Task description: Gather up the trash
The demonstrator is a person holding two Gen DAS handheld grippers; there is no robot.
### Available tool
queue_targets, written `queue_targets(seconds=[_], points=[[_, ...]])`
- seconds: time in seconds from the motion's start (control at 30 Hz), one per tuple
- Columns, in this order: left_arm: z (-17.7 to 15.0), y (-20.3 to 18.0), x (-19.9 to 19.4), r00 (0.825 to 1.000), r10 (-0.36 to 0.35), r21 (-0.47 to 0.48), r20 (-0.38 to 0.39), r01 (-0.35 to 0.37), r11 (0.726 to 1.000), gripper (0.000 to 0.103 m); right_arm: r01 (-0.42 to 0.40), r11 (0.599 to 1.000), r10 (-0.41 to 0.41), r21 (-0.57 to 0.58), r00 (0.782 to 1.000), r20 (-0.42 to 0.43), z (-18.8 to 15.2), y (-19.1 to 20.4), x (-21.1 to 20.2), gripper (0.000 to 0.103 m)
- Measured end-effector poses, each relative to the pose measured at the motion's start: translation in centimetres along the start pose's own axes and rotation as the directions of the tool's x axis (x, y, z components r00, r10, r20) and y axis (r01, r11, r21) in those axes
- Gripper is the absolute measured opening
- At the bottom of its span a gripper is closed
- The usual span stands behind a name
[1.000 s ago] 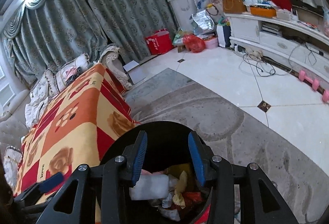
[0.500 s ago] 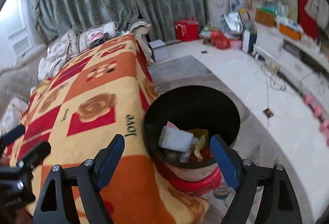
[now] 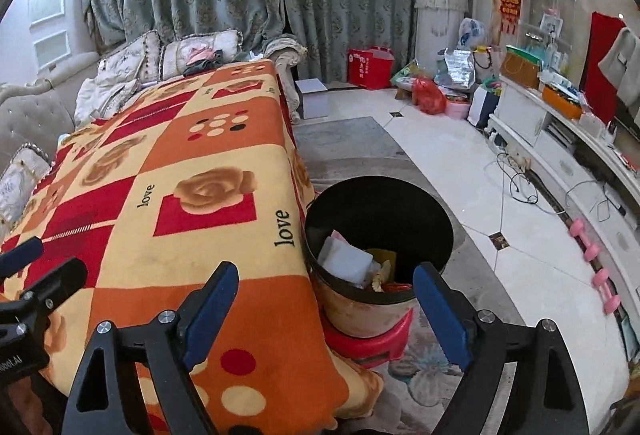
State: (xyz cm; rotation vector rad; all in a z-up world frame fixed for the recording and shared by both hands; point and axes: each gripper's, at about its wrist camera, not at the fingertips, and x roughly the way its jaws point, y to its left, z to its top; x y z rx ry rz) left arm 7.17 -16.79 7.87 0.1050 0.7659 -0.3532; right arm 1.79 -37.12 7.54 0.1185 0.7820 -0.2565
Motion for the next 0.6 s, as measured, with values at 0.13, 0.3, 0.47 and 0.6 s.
queue_targets(seconds=[0.13,0.3,0.47,0.6], points=[[-0.1,-0.1,-0.3,1.000,0.005,0.005,0.003,-0.005,1.000,0.097,0.015,1.000,-0.015,-0.003,1.000,-0.003,-0.2,-0.2,-0.3,0.087],[-0.5,-0.1,-0.3,1.000,0.002,-0.001,-0.016,-0.002,1.000,0.097,0.026,1.000,-0.026,0.005,1.000,-0.005,-0.2,-0.4,-0.6,0.087],[-0.8,0.0,-0.5,1.000,-0.008,-0.010,-0.017,0.008,1.000,0.097,0.028,1.000,-0.028,0.013,1.000,0.000,-0.3,-0.4,-0.9,0.087],[-0.9,-0.1,-0.7,1.000,0.004,0.004,-0.005,-0.004,1.000,0.097,0.025,1.000,-0.026,0.010,1.000,0.005,-0.3,-0.2,-1.1,0.087]])
